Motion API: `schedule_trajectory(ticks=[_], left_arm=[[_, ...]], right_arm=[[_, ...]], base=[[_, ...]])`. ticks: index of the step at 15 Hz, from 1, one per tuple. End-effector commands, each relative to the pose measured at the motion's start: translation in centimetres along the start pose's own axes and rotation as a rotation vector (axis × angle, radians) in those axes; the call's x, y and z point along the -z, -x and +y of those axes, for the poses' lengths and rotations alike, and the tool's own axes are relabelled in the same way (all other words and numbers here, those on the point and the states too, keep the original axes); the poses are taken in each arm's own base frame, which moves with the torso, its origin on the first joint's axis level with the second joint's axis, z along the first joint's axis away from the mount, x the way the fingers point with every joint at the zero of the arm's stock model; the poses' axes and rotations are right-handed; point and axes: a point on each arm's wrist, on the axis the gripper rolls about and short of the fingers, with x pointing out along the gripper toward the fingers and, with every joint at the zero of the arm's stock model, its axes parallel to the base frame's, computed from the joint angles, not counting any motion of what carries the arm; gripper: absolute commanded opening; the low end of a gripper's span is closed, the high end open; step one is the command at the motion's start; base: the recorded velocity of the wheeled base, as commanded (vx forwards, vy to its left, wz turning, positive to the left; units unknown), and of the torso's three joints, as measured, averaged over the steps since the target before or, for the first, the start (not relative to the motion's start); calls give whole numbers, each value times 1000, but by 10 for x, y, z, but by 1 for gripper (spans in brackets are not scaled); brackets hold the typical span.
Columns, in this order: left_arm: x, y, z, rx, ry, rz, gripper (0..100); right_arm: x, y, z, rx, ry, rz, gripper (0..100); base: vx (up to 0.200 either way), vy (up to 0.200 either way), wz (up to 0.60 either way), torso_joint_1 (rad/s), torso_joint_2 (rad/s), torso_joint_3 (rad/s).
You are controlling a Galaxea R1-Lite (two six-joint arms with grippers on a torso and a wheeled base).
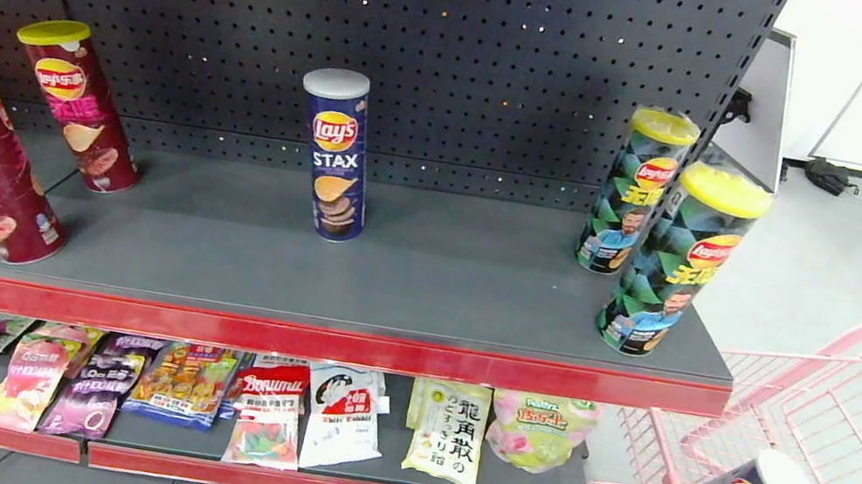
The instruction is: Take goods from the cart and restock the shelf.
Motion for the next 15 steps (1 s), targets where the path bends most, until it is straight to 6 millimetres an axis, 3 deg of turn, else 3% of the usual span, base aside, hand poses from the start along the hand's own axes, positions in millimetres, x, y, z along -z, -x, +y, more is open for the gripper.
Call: schedule_trajectory(ticks=[1, 4, 9, 15], left_arm=[[0, 0, 0, 0, 0, 2, 100], [0, 0, 0, 0, 0, 2, 100], [0, 0, 0, 0, 0, 2, 100], [0, 0, 0, 0, 0, 2, 100]], right_arm=[[0, 0, 0, -2, 0, 0, 100], [0, 0, 0, -2, 0, 0, 100], [0, 0, 0, 1, -3, 0, 100], [0, 0, 0, 1, -4, 0, 100]], base=[[0, -200, 0, 2, -7, 2], [0, -200, 0, 5, -2, 6], [0, 0, 0, 0, 0, 0], [0, 0, -600, 3, 4, 0]])
